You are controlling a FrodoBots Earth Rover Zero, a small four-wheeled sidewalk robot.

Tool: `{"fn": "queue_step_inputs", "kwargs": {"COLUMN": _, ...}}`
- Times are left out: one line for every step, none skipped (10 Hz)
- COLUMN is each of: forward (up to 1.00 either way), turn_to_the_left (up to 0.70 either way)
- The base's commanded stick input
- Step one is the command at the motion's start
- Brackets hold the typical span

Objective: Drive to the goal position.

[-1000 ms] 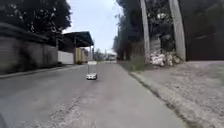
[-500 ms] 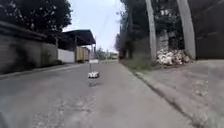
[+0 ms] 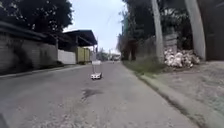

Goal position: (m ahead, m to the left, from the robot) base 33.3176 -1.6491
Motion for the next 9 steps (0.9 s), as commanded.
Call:
{"fn": "queue_step_inputs", "kwargs": {"forward": 1.00, "turn_to_the_left": 0.00}}
{"fn": "queue_step_inputs", "kwargs": {"forward": 1.00, "turn_to_the_left": 0.00}}
{"fn": "queue_step_inputs", "kwargs": {"forward": 1.00, "turn_to_the_left": 0.00}}
{"fn": "queue_step_inputs", "kwargs": {"forward": 1.00, "turn_to_the_left": 0.00}}
{"fn": "queue_step_inputs", "kwargs": {"forward": 1.00, "turn_to_the_left": 0.00}}
{"fn": "queue_step_inputs", "kwargs": {"forward": 1.00, "turn_to_the_left": 0.00}}
{"fn": "queue_step_inputs", "kwargs": {"forward": 1.00, "turn_to_the_left": 0.00}}
{"fn": "queue_step_inputs", "kwargs": {"forward": 1.00, "turn_to_the_left": 0.00}}
{"fn": "queue_step_inputs", "kwargs": {"forward": 1.00, "turn_to_the_left": 0.00}}
